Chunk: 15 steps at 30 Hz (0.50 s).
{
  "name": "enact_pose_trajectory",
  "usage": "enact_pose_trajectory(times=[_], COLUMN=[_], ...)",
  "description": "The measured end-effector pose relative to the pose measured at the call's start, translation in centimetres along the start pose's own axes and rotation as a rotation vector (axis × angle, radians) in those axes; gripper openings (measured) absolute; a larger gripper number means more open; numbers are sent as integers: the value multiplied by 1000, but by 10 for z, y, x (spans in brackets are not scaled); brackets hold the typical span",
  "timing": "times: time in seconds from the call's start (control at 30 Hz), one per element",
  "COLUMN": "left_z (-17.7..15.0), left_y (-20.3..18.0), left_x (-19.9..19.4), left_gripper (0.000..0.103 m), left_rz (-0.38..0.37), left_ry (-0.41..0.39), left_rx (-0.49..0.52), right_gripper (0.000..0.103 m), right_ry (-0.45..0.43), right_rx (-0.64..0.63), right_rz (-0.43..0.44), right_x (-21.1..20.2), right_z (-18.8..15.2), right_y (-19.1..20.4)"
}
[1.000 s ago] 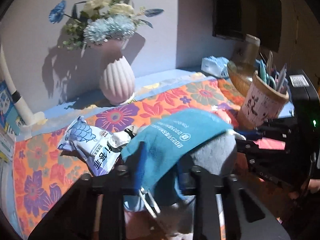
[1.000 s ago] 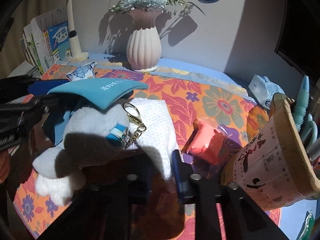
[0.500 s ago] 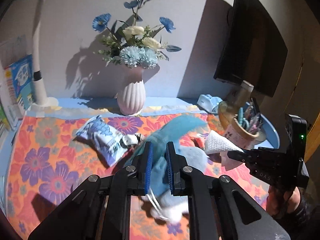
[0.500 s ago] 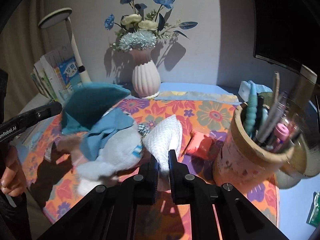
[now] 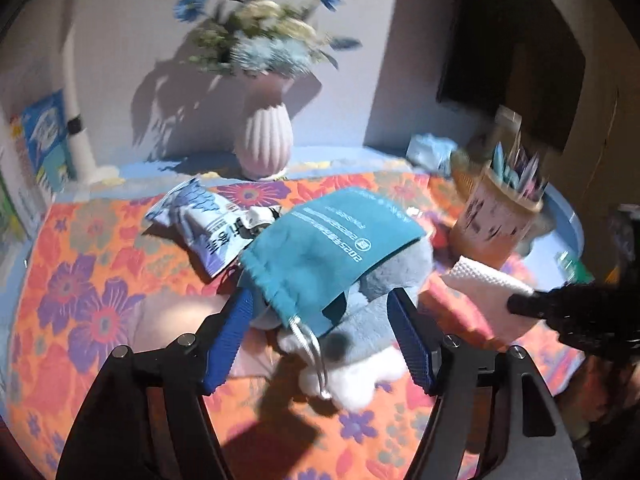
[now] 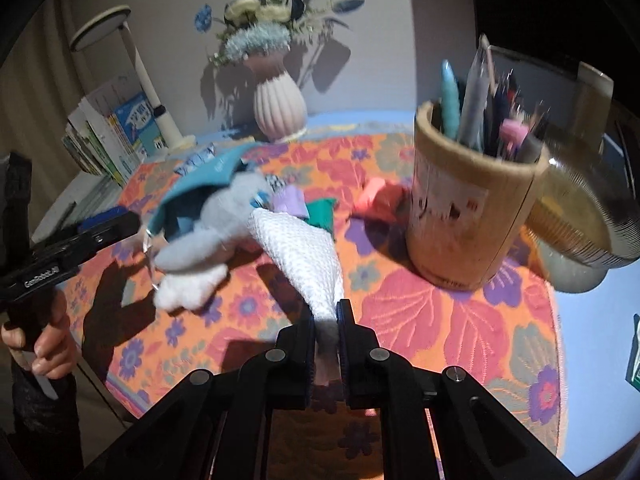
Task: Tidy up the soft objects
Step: 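Grasp the white towel with the right tool while the left tool grasps the teal cloth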
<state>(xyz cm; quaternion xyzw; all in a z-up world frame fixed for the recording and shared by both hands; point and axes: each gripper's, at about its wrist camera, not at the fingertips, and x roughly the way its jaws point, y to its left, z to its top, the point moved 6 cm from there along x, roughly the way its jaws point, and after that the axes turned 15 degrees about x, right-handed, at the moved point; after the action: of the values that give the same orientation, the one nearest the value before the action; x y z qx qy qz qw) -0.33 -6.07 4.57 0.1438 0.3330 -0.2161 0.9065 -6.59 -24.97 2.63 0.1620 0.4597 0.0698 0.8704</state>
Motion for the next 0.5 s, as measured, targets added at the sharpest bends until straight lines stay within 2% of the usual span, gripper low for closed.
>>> enact_pose_trajectory(times=[0.07,0.13,0.2,0.23,0.27,0.33,0.37,0.43,0.5], left_z=[7,15,21,24,25,26,25,25,24], left_y=[-1,3,8,9,9,8,8,9,13], left_x=[8,16,22,26,30,41,45,45,41], left_gripper=[68,68,68,67,65,37,34,21,16], left_rz=[56,71,60,54,45,13,3,-6,-18], left_ry=[8,8,4,5,9,27,37,21,2], left_rx=[39,50,45,48,51,50,44,23,-15], right_gripper=[12,17,38,57,65,65,66,68,68], right_ry=[32,59,84,88,81,90,102,127,151], right_rx=[-15,-29,-40,-39,-38,-33,-28,-11,7], right_rz=[-8,-4,-8,-9,-6,19,35,50,66], right_x=[10,17,26,30,31,36,39,47,56], right_z=[-4,-8,-11,-12,-11,-10,-9,-8,-8], right_y=[0,1,0,0,0,0,0,0,0])
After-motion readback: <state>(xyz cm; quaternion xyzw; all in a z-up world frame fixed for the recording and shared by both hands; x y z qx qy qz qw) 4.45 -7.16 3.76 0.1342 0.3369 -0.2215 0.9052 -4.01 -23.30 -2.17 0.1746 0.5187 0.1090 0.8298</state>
